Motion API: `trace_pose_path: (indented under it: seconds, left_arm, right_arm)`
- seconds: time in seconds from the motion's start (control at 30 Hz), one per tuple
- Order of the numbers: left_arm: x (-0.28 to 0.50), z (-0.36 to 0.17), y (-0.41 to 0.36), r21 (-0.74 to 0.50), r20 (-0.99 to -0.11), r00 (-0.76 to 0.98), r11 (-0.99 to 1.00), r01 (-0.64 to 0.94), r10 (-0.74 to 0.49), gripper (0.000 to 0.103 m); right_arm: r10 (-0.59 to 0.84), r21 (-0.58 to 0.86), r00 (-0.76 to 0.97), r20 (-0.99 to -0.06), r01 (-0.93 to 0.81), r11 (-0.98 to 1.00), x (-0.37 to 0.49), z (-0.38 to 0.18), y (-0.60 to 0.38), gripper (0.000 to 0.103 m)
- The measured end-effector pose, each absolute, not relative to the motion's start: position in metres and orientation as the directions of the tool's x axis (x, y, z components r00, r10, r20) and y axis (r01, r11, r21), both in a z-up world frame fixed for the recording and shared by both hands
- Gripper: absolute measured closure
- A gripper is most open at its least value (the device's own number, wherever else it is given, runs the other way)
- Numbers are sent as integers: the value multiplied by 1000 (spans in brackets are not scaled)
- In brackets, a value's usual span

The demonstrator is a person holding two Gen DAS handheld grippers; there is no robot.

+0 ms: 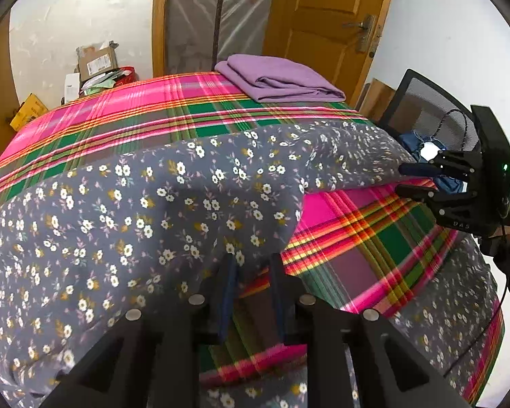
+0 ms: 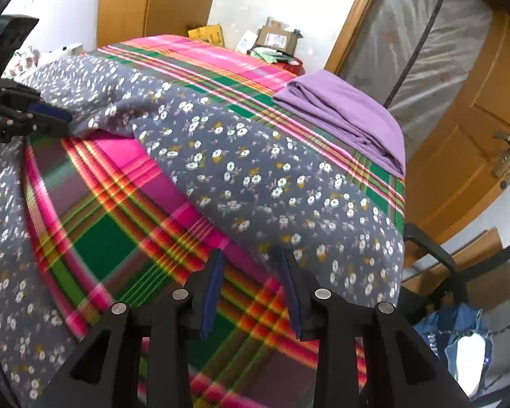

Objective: Fold clothes

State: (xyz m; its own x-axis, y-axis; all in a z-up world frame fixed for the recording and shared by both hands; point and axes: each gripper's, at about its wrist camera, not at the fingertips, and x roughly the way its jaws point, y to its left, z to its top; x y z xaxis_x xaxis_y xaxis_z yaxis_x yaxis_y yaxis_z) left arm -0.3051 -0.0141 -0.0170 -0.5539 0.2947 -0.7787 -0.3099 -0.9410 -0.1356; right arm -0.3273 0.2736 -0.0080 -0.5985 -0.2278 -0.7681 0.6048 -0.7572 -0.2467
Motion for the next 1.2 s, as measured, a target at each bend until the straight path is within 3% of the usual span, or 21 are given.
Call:
trace_pose_path:
  seconds: [0.1, 0.2, 0.23, 0.27, 0.6, 0.77, 0.93, 1.07, 1.2]
  left_arm:
    - [-308, -19, -9, -119, -779, -558, -941, -316, 286, 83]
    - [-310, -20, -7, -113, -776, -562, -940, -322, 286, 83]
    - [-311, -20, -7, -109, -776, -564, -940, -323, 283, 87]
    - [-311, -20, -7, -105, -774, -566, -940, -326, 282, 98]
    - [-291, -4, -18, -185, -744, -550, -908, -375, 379, 100]
    - [-279, 0, -29, -264, -741, -514, -892, -367, 431, 99]
    - [-251, 16, -54, -272, -711, -562, -902, -335, 423, 98]
    - [-234, 26, -93, -262, -686, -633, -934, -243, 358, 95]
    - [-227, 24, -145, -281, -690, -673, -956, -90, 266, 95]
  right_arm:
    - [-241, -218, -589, -771, 600, -769, -336, -8, 273, 69]
    - [-244, -215, -583, -775, 606, -765, -341, -9, 269, 89]
    - [-237, -224, -584, -776, 607, -763, -342, -9, 268, 95]
    - [-228, -235, -586, -777, 607, -759, -342, -10, 266, 97]
    - [-228, -250, -551, -802, 658, -710, -311, 16, 303, 99]
    - [-126, -277, -507, -853, 643, -714, -309, -5, 309, 92]
    - [-265, -186, -573, -775, 608, -772, -307, 23, 297, 74]
    - [-382, -104, -576, -723, 637, -764, -318, 41, 264, 67]
    - [-452, -43, -517, -726, 691, -721, -332, 39, 218, 63]
